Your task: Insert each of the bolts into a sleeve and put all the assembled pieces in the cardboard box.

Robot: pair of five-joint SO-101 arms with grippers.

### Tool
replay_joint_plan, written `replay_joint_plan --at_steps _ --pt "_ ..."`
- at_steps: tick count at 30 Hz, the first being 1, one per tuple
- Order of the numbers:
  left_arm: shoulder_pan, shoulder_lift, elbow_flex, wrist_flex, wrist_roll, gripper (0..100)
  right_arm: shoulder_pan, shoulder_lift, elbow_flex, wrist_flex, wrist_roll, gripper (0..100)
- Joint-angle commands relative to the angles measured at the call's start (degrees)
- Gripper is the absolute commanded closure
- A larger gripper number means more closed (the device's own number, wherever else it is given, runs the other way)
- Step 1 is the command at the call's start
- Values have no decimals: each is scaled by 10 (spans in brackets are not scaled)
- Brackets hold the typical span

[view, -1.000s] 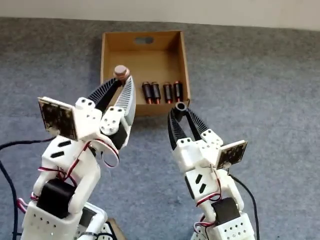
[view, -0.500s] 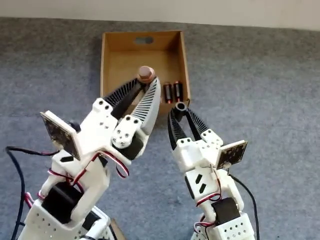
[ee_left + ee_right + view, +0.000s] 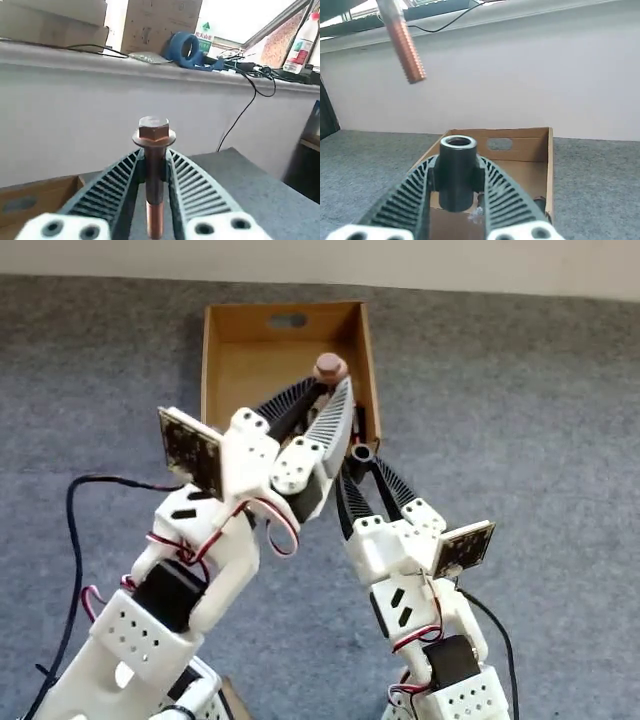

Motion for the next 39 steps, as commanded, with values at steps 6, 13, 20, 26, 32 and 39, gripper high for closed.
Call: replay_joint_plan --at_steps 6,13,20,26,32,39 --pt "53 6 -25 -15 0 990 -5 -13 69 -14 9 993" --pt "50 2 21 -18 -1 990 -5 -13 69 -14 9 993" --pt "50 6 23 -18 -1 990 -5 -13 69 -14 9 993" --pt "50 7 29 -18 -1 990 -5 -13 69 -14 9 993" --pt "50 7 49 -18 -1 990 -5 -13 69 -14 9 993" --pt "48 7 40 -47 -1 990 -5 -13 69 -14 9 993"
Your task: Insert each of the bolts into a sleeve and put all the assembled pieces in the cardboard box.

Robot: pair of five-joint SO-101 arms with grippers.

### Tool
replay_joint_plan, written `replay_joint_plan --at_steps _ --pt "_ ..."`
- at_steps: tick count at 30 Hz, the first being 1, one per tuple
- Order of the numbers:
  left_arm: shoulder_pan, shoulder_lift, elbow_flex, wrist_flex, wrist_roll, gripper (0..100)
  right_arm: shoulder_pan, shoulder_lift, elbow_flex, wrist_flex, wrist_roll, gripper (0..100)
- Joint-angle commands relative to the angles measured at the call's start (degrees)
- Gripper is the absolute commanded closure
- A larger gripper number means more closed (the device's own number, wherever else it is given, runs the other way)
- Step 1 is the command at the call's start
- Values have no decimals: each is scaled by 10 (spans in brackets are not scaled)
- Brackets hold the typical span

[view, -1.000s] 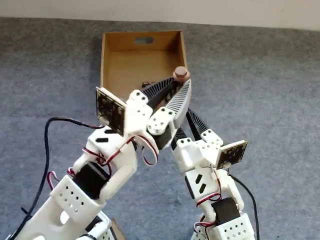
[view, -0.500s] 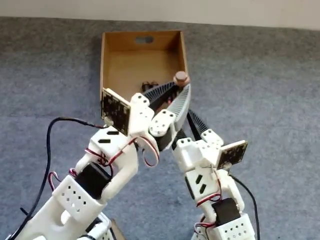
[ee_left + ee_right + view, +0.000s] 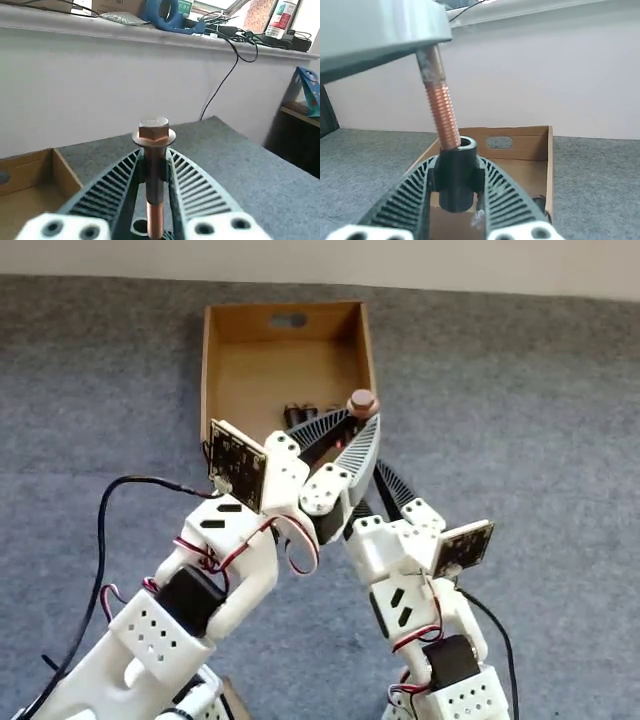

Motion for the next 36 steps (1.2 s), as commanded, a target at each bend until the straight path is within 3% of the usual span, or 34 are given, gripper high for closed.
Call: replay_joint_plan --at_steps 1,4,36 --pt "-2 0 -13 -46 -1 990 -5 -13 69 -14 9 993" --pt "-7 0 -11 -72 -1 990 -5 -13 69 -14 9 993" --pt "-38 1 1 -66 -2 990 -5 -10 69 -14 9 993"
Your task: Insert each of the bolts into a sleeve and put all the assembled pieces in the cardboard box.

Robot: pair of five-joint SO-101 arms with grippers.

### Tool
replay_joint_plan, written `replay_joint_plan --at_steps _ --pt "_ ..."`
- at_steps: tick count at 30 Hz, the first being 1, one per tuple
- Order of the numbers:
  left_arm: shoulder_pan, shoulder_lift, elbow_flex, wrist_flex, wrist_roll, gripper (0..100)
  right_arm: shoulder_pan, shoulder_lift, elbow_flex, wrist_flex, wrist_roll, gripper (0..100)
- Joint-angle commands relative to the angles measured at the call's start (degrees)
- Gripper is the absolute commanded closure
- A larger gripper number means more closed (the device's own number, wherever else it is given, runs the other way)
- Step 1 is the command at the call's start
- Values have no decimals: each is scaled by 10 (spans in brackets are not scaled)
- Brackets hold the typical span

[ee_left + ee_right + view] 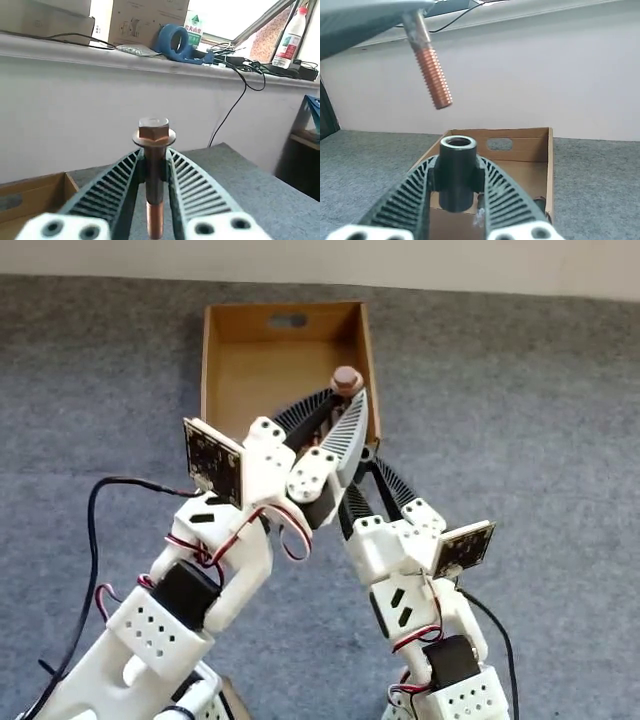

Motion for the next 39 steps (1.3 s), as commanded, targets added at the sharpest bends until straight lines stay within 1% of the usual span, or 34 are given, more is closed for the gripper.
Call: replay_joint_plan --at_steps 1,4,11,19,34,39 --pt "-7 0 6 -11 -2 990 -5 -10 69 -14 9 993" --pt "-7 0 26 -13 -2 990 -5 -10 69 -14 9 993" --pt "-5 -1 25 -14 -2 990 -5 -10 69 -14 9 993" --pt "-4 0 -13 -14 -2 990 -5 -9 69 -14 9 993" --pt "-4 1 -13 -11 -2 990 -5 -9 69 -14 9 993" --pt "-3 55 -29 -11 -2 990 -5 -9 69 -14 9 993"
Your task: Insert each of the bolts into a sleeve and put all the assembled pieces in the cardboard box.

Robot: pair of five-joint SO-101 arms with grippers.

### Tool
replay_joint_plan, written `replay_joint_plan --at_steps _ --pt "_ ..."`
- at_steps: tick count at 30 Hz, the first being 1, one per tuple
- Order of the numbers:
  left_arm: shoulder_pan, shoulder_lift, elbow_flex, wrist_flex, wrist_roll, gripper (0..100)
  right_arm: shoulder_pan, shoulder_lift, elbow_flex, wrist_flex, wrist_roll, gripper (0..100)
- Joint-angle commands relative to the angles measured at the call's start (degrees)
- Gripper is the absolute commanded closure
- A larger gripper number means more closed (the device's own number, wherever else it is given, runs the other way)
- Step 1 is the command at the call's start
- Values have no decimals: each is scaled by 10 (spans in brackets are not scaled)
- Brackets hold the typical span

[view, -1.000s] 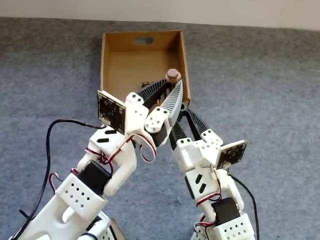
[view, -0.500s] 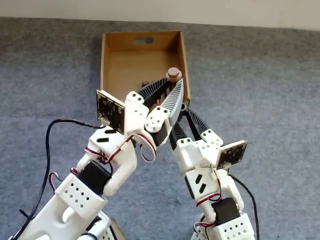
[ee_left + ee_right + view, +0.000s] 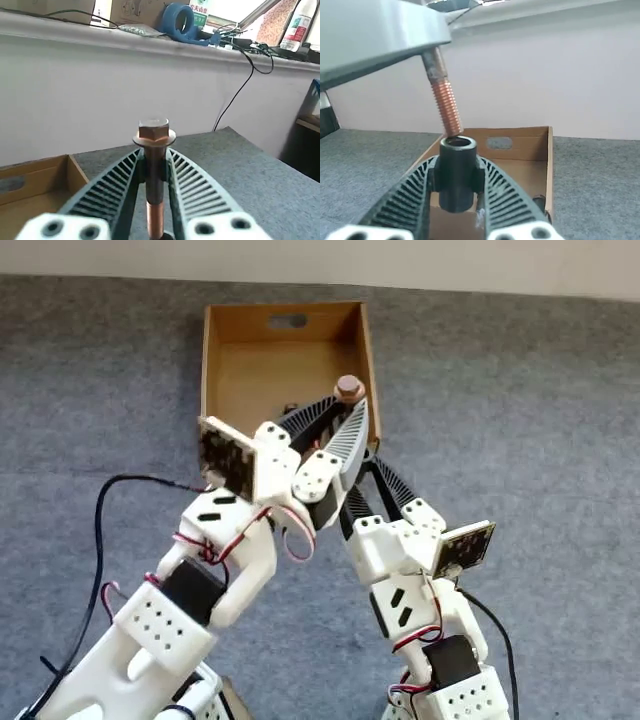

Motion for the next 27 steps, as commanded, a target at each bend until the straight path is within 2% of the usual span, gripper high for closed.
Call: replay_joint_plan --at_steps 1,12,20,27 --pt "-2 36 -48 -11 -2 990 -5 -9 69 -14 9 993" --pt "-3 50 -65 -8 -2 990 -5 -10 69 -14 9 993" --pt "-2 50 -90 66 -2 990 -5 -10 69 -14 9 993" --pt "-2 50 -150 74 -2 990 -5 -10 69 -14 9 993"
